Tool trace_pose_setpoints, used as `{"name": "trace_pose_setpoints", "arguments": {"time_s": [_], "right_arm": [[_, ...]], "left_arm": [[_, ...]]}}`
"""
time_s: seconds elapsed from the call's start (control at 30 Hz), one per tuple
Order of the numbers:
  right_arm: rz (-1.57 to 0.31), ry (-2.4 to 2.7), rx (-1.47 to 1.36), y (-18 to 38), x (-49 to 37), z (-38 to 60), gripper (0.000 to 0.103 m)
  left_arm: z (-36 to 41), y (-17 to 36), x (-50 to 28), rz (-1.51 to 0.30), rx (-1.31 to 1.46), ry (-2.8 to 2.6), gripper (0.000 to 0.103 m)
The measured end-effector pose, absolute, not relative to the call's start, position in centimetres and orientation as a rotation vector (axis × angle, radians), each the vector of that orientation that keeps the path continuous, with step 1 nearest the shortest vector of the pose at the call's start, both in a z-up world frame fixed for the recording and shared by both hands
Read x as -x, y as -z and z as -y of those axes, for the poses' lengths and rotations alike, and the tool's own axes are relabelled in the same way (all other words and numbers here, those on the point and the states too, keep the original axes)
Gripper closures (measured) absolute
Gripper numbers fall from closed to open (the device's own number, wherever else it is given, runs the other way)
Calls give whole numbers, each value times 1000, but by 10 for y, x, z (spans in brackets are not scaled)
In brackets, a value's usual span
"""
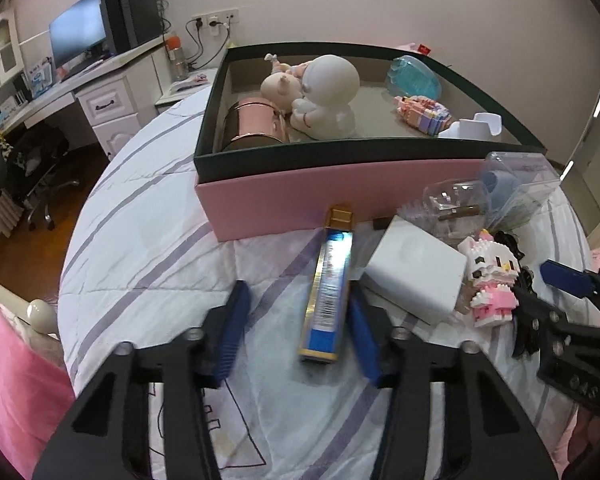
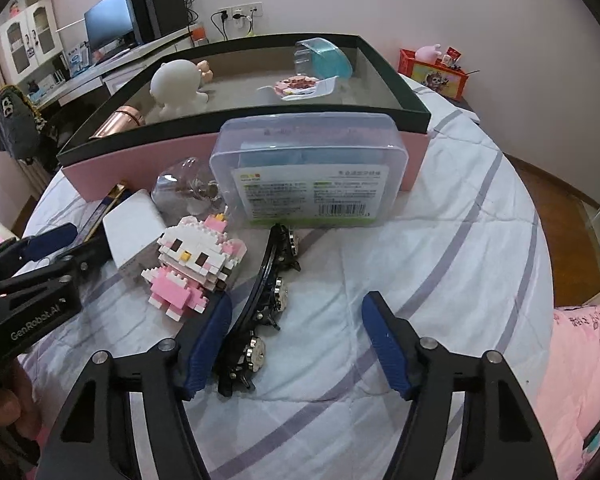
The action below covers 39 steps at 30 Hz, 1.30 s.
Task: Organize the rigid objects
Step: 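Grasp the blue-and-gold tube with the left tool while the right tool grasps the black hair clip, then carry the tube and hair clip into the pink box and open both tools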
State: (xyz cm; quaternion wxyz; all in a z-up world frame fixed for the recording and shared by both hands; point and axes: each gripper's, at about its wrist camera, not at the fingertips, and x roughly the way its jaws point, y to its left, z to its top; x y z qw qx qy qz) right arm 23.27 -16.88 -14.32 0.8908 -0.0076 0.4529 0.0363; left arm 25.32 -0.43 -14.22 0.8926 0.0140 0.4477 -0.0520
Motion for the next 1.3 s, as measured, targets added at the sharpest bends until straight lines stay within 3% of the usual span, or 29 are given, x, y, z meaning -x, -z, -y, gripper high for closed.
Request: {"name": "trace_pose_setpoints", "arguments": {"time_s": [0.03,0.1,0.2,0.27,0.3,0.33,1.3], "right_arm": [[-939,-73,17,142,-233,169,53],[-937,-86,26,142,-233,167,58],[-913,-82,79,144,-233,160,60],[-904,-101,75,144,-230,161,71],[-904,-105,67,143,-229,163,84],[-905,-108,63,142,-227,165,85],[-716,-282,-73,46,-227,177,84]], "left_arm": [[5,143,-253,-928,-29,110,61],[9,143,-256,-924,-37,105,61],[13,145,-259,-907,-38,96,63],[11,145,-258,-906,-16,117,70],[9,144,-258,-910,-4,131,80],[8,144,-256,-911,-3,132,88],[-11,66,-224,-774,71,141,88]]}}
